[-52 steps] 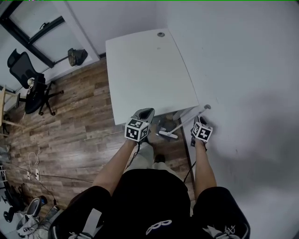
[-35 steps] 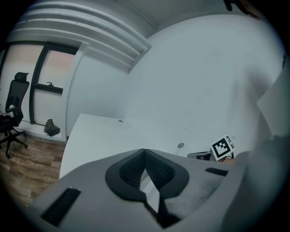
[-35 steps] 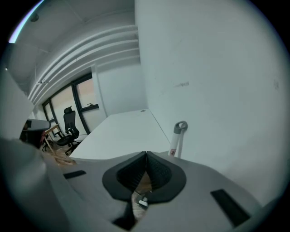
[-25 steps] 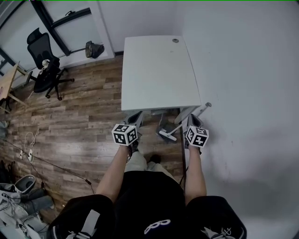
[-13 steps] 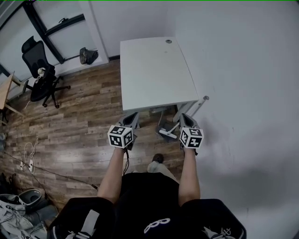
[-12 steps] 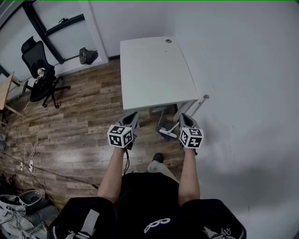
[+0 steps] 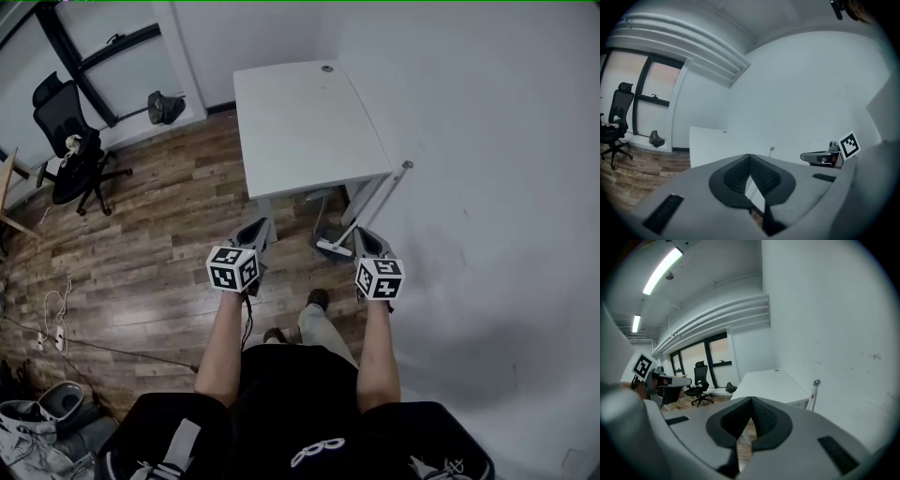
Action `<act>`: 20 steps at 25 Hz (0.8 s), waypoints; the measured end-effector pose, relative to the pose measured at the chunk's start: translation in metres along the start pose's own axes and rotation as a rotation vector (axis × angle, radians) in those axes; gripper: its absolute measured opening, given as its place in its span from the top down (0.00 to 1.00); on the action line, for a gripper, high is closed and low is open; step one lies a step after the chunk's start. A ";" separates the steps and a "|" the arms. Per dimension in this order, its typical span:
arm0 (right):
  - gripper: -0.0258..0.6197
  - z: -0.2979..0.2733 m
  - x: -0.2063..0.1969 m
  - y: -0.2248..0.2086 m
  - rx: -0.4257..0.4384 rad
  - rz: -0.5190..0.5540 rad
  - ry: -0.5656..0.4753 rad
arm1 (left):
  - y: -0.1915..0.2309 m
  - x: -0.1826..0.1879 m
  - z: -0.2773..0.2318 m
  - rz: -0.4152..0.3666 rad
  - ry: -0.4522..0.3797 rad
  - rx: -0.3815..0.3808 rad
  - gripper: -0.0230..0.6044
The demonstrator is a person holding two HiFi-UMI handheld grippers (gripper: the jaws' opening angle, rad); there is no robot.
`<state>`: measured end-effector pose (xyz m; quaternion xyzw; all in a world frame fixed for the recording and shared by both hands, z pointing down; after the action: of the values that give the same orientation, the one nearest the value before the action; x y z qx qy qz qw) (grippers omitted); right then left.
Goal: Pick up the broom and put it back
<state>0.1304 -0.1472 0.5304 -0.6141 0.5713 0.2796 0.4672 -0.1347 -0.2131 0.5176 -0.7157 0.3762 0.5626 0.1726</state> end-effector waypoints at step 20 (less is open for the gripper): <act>0.92 0.066 -0.042 0.063 0.016 0.026 -0.013 | -0.015 -0.030 0.106 0.007 -0.037 0.010 0.95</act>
<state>0.0743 -0.0637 0.5241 -0.6012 0.5784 0.2848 0.4722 -0.1980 -0.1224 0.5101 -0.7029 0.3782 0.5744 0.1813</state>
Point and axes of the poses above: the fingertips, and each gripper's own axes: z backward along the fingers, y to its left, x out of its top, the point moved 5 cm from there along z, backward along the fingers, and after that the axes turned 7 degrees about -z, right-handed, at the moved point
